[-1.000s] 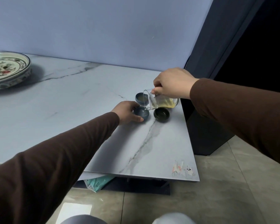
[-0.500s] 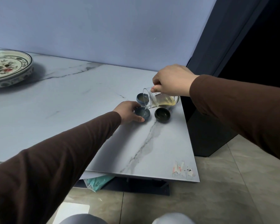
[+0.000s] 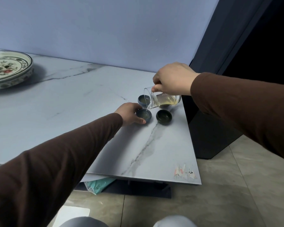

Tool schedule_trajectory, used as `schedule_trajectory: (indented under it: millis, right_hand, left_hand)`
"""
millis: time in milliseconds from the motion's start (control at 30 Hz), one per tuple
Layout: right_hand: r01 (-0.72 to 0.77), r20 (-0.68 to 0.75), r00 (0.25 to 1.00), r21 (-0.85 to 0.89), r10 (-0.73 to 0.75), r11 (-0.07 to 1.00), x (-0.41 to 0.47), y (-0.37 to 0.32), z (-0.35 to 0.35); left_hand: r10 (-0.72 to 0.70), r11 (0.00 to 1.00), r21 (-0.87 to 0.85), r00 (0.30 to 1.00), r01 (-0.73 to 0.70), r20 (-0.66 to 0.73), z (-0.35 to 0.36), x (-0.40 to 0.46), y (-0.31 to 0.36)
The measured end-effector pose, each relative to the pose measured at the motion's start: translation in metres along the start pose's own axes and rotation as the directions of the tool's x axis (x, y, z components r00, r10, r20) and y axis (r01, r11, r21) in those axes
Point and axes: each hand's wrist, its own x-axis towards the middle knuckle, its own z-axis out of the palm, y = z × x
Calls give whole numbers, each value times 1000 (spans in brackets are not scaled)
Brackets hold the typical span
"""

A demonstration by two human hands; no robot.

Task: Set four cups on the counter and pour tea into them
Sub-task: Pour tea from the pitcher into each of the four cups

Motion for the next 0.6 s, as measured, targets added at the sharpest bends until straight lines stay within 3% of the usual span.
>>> schedule_trajectory:
  millis: [367,600]
  right_hand:
    - [-30,-13,999,26,30,999,-4,3,1]
    - [-254,63,967,327,248,910,-32,21,23]
  left_hand:
    - [1,1000,9,1000,-1,1,0,1,0]
    - [-14,1000,7,1000,14,-3,0,0,1]
